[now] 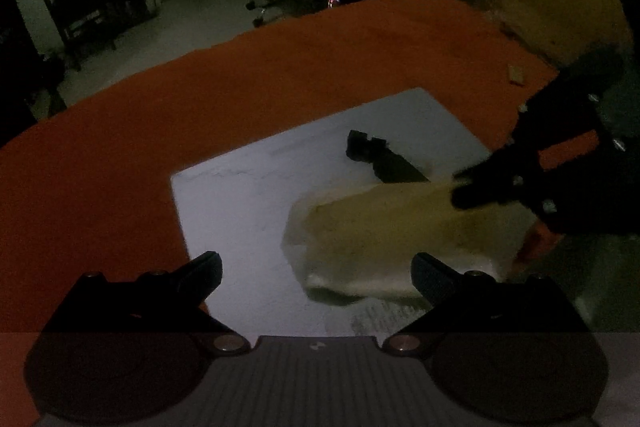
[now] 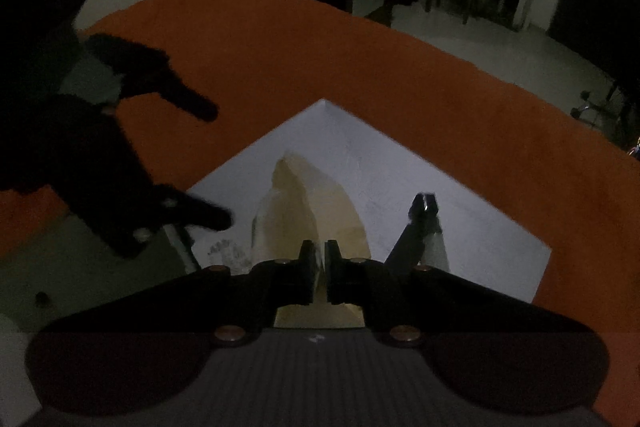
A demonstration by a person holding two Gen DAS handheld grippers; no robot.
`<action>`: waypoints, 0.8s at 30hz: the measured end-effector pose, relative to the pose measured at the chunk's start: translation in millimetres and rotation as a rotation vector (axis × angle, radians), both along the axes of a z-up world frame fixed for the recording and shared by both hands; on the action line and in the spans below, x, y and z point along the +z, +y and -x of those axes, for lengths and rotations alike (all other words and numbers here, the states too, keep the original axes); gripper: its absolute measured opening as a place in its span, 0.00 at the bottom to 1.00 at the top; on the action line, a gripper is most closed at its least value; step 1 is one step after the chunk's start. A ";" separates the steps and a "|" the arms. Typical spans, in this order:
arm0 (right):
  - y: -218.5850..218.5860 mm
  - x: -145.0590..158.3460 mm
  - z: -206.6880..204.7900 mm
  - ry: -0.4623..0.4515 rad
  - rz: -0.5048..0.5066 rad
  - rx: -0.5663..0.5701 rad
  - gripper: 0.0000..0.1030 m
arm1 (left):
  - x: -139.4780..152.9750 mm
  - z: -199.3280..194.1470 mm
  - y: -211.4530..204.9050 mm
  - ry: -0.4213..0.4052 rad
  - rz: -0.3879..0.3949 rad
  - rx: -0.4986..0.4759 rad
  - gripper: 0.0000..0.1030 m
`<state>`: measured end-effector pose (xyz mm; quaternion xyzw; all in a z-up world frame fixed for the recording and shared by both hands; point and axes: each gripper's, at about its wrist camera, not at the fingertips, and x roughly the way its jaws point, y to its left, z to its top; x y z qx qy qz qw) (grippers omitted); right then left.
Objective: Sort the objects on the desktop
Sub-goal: 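Grasp the bag's other edge with the left tool while the right tool holds it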
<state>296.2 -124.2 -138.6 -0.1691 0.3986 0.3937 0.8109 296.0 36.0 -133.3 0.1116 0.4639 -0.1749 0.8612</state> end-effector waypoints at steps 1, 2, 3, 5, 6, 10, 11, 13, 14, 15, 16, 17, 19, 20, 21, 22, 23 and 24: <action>-0.6 -1.5 2.0 0.003 0.006 0.004 0.06 | -3.1 -4.1 -4.6 0.013 -0.029 -0.006 0.99; -1.3 -3.3 4.6 0.005 0.008 0.007 0.06 | -6.2 -8.0 -9.4 0.023 -0.063 -0.014 0.99; -2.1 -4.1 7.0 0.008 0.009 0.008 0.06 | -9.6 -10.4 -14.7 0.021 -0.118 -0.028 0.99; -3.9 -5.5 11.4 0.011 0.019 0.001 0.07 | -15.2 -14.6 -22.9 0.017 -0.208 -0.039 0.99; -3.6 -7.6 11.9 0.006 0.039 -0.013 0.08 | -16.3 -15.9 -26.1 0.016 -0.230 -0.056 0.99; -1.2 -19.9 10.3 0.042 0.135 -0.087 0.53 | -15.0 -19.0 -32.7 0.007 -0.215 -0.093 0.99; -1.6 -21.7 11.2 0.051 0.134 -0.087 0.53 | -14.9 -20.0 -34.3 0.006 -0.207 -0.099 0.99; -2.1 -23.3 8.3 0.092 0.107 -0.105 0.53 | -15.2 -20.8 -37.9 0.003 -0.204 -0.113 0.99; -2.5 -24.5 4.9 0.116 0.096 -0.122 0.53 | -15.5 -20.1 -39.8 -0.002 -0.212 -0.120 0.99; -2.9 -25.8 1.5 0.141 0.085 -0.140 0.54 | -16.2 -19.2 -41.4 -0.008 -0.220 -0.126 0.99; -3.3 -27.0 -1.9 0.165 0.074 -0.157 0.54 | -17.2 -18.8 -41.6 -0.009 -0.224 -0.131 0.99; -3.8 -27.6 -5.0 0.189 0.064 -0.169 0.54 | -18.2 -18.4 -41.7 -0.011 -0.228 -0.135 1.00; -4.8 -27.8 -9.2 0.204 0.064 -0.204 0.49 | -20.3 -17.7 -42.1 -0.014 -0.236 -0.145 1.00; -5.5 -28.1 -11.8 0.215 0.062 -0.222 0.49 | -21.3 -17.3 -42.3 -0.015 -0.239 -0.149 0.99; -6.4 -28.5 -14.5 0.227 0.058 -0.241 0.49 | -22.3 -17.2 -42.1 -0.017 -0.243 -0.152 0.99; -10.0 -30.1 -17.9 0.257 0.037 -0.260 0.48 | -23.1 -17.9 -40.1 -0.018 -0.248 -0.145 1.00; -10.7 -32.2 -19.7 0.262 0.045 -0.270 0.47 | -23.8 -18.9 -37.6 -0.016 -0.255 -0.134 0.99; -9.3 -35.6 -20.2 0.250 0.074 -0.272 0.43 | -24.3 -19.7 -35.2 -0.016 -0.262 -0.124 0.99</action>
